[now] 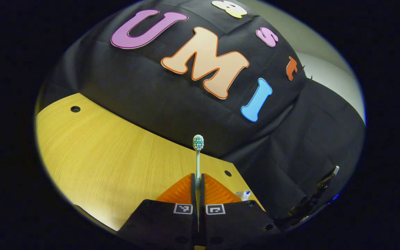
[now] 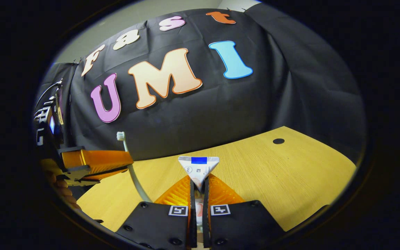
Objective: Put the toothbrush and toothpaste on the desktop into the cup, then pick up the cup and place it on the coaster on the desktop.
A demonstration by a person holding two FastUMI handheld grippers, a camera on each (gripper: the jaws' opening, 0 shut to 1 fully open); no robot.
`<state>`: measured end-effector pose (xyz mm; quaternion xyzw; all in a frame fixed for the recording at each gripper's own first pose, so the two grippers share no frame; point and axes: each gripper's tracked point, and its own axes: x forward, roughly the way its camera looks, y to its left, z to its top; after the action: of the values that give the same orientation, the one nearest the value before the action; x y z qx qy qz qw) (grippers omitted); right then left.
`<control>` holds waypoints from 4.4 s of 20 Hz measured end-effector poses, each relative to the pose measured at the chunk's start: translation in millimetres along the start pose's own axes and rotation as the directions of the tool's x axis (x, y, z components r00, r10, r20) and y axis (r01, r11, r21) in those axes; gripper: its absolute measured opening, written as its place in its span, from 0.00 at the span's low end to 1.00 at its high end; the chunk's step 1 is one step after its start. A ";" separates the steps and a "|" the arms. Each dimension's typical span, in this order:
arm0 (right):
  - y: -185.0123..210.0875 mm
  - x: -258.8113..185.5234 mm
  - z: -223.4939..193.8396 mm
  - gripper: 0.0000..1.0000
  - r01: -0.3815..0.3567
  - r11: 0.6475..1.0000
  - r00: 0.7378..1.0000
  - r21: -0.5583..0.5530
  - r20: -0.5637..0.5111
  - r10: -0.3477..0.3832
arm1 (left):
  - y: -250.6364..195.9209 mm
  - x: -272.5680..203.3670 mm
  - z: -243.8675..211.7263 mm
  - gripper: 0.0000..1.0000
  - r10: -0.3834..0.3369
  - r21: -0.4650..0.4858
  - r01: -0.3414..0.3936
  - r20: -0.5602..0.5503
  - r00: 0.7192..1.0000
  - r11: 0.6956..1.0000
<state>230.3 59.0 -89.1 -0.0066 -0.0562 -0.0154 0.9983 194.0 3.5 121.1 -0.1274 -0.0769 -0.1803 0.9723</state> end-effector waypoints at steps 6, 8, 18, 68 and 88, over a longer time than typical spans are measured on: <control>-5.4 -3.3 0.3 0.09 0.023 1.000 0.999 0.011 0.026 -0.023 | -28.5 21.8 -19.1 0.00 -0.061 0.089 0.062 -0.008 0.998 0.994; -5.8 -1.1 -2.9 0.10 0.024 1.000 0.999 0.007 0.023 -0.024 | -34.1 25.1 -27.6 0.00 -0.080 0.124 0.081 -0.015 0.997 0.989; -11.9 -11.0 -26.8 0.21 0.000 0.996 0.999 0.090 -0.035 0.004 | -27.1 27.4 -63.6 0.00 -0.092 0.221 0.107 -0.078 0.993 0.969; -21.9 -71.9 -21.3 0.98 -0.023 0.990 0.863 -0.142 -0.502 -0.052 | 111.4 -149.1 -20.6 0.95 0.319 0.311 -0.291 -0.043 0.947 0.905; -16.8 -41.0 -119.6 0.78 -0.048 0.961 0.548 -0.272 -0.811 -0.203 | 189.0 -201.8 -38.6 0.96 0.436 0.195 -0.412 -0.105 0.894 0.890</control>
<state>202.4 41.6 -212.4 -0.1280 0.4253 -0.0685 0.8933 81.6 230.3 3.2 -0.0454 0.0092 0.0349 0.9983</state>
